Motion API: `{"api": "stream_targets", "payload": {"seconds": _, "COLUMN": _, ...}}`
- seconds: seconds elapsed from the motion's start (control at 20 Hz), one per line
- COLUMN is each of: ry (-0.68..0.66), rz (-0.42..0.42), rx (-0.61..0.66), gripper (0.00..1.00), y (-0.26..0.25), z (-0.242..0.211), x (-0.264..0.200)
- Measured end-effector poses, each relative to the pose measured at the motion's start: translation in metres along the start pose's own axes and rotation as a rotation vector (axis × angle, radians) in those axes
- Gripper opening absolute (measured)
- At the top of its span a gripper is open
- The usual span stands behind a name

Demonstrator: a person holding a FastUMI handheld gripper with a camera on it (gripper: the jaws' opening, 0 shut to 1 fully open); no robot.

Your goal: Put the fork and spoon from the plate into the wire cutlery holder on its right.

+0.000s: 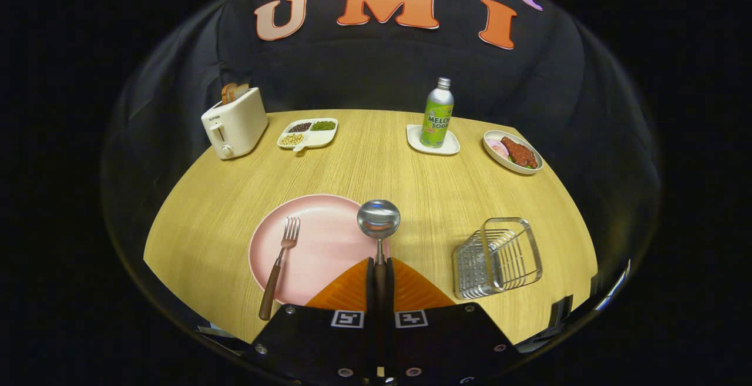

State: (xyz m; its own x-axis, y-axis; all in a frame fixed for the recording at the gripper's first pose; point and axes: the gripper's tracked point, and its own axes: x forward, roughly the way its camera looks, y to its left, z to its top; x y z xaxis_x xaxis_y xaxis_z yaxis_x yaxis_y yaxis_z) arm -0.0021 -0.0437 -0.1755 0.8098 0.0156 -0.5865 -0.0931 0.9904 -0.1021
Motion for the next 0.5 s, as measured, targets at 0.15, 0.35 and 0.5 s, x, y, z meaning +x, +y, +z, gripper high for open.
{"api": "stream_targets", "payload": {"seconds": 0.15, "ry": 0.024, "rz": -0.011, "rx": 0.005, "gripper": 0.05, "y": -0.024, "z": 0.005, "x": -0.011}}
{"api": "stream_targets", "payload": {"seconds": 0.35, "ry": 0.070, "rz": -0.058, "rx": -0.005, "gripper": 0.05, "y": -0.065, "z": 0.003, "x": -0.019}}
{"api": "stream_targets", "payload": {"seconds": 0.5, "ry": 0.105, "rz": -0.080, "rx": -0.015, "gripper": 0.05, "y": -0.088, "z": 0.002, "x": -0.025}}
